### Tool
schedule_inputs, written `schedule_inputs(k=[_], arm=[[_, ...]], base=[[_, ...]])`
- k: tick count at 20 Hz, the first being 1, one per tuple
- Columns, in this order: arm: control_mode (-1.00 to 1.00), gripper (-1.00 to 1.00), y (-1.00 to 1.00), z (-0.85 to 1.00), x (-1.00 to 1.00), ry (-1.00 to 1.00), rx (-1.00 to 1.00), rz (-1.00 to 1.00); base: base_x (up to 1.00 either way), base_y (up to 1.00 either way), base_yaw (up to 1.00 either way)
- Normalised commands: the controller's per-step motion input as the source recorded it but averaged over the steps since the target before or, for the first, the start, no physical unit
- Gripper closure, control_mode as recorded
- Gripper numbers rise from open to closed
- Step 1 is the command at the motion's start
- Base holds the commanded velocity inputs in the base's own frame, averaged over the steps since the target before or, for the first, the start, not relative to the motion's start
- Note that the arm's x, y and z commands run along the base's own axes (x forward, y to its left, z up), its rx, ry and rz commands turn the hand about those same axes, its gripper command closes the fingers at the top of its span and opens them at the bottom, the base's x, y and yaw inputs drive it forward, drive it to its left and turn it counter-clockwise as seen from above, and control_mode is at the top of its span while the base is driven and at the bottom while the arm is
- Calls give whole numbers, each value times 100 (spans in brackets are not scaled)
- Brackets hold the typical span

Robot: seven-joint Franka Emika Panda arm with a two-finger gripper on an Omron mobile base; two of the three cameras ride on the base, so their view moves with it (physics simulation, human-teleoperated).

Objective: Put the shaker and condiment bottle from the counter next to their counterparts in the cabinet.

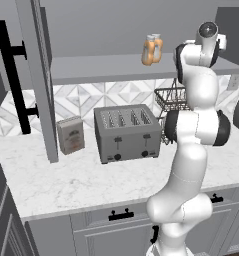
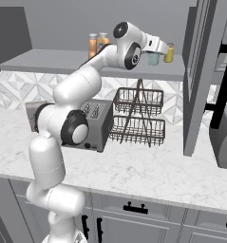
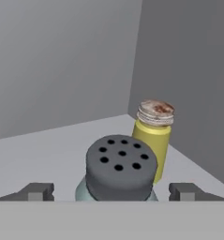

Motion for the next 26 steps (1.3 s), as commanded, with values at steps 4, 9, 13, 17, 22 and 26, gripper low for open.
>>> schedule_inputs(k=[4, 9, 13, 17, 22, 26], arm=[[-100, -100, 0, 0, 0, -2, -4, 0], [-100, -100, -5, 0, -47, -14, -4, 0], [-100, -100, -6, -9, -99, -17, 0, 0], [-100, -100, 1, -68, -100, -11, -1, 2], [-100, -100, 27, -100, -100, -12, -12, 9], [-100, -100, 42, -100, -100, -16, -14, 14]], base=[[0, 0, 0], [0, 0, 0], [0, 0, 0], [0, 0, 0], [0, 0, 0], [0, 0, 0]])
